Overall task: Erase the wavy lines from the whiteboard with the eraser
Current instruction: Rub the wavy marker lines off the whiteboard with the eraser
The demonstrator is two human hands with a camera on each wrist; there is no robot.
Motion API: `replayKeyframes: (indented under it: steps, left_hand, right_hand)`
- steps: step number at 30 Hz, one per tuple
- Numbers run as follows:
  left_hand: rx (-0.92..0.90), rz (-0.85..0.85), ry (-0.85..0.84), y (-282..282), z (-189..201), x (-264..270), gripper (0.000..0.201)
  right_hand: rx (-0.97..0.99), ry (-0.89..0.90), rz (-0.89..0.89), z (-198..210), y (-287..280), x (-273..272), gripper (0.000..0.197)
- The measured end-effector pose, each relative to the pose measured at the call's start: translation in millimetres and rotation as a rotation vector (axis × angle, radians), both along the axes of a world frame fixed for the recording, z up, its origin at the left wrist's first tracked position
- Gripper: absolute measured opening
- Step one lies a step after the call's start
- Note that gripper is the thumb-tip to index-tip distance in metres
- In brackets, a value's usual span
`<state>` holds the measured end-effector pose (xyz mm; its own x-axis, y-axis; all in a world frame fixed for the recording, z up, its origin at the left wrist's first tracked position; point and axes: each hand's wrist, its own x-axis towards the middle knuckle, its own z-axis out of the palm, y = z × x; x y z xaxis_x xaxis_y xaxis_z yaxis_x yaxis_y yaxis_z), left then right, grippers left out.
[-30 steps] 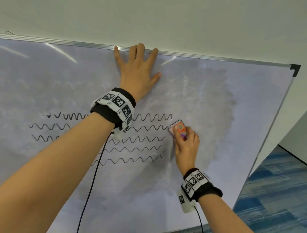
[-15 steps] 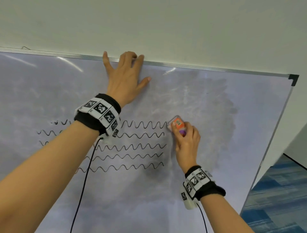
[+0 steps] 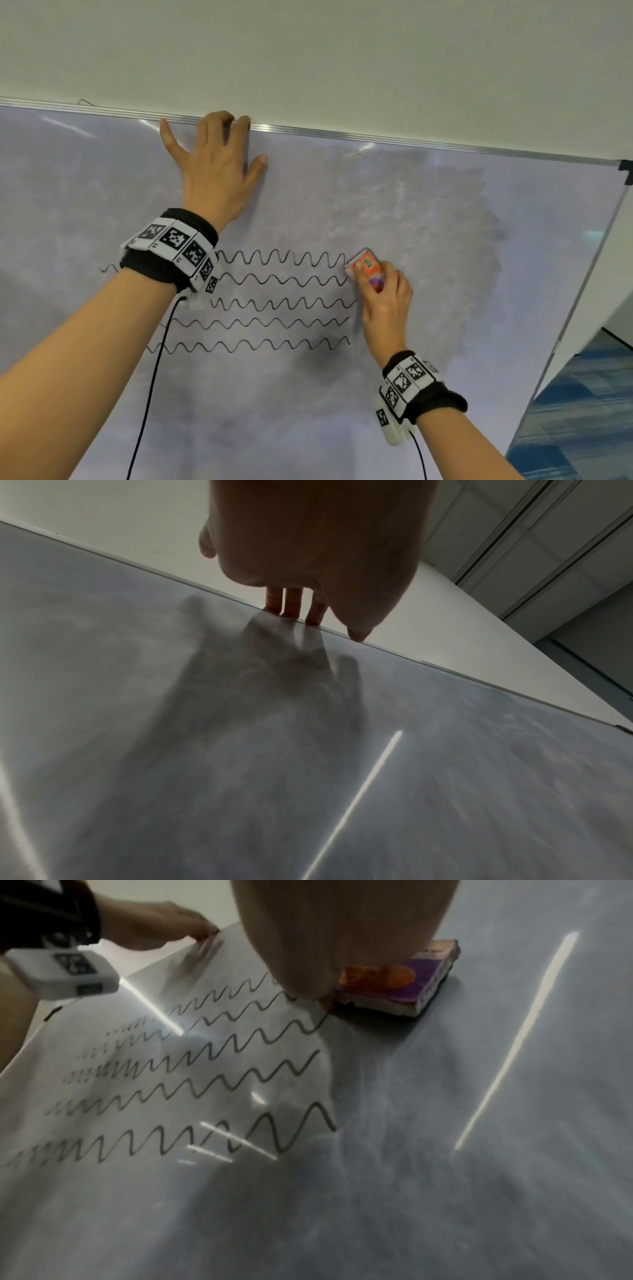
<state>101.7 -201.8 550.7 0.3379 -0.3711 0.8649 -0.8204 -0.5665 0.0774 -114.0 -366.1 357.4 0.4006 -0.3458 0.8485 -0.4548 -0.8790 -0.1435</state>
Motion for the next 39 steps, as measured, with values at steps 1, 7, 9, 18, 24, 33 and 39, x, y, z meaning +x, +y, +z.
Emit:
replayKeyframes:
  steps: [1, 7, 9, 18, 24, 33, 39]
  left_hand:
    - [-0.003, -0.002, -0.001, 0, -1, 0, 0.048]
    - [-0.038, -0.006, 0.004, -3, 1, 1, 0.045]
    - [-0.043, -0.005, 0.009, -4, 0, 1, 0.046]
    - [-0.04, -0.019, 0.017, -3, 0, 0, 0.047]
    - [-0.041, -0.019, 0.038, -2, -1, -1, 0.047]
    - [-0.024, -0.024, 0.035, 0, 0, -1, 0.048]
    - [-0.017, -0.023, 0.035, 0, 0, -2, 0.049]
  right_hand:
    - [-0.027, 0.049, 0.008, -8, 4, -2, 0.082]
    - [-0.023, 0.041, -0.027, 17, -9, -5, 0.07]
    - [0.031, -0.036, -0.06, 32, -10, 2, 0.065]
    - [-0.11, 0.23, -0.006, -26, 11, -6, 0.087]
    - [0.017, 0.026, -0.058, 31, 8, 9, 0.068]
    - [-0.088, 0.225, -0.011, -20, 31, 12, 0.095]
    - [-0.014, 0.072, -0.062, 20, 20, 19, 0.079]
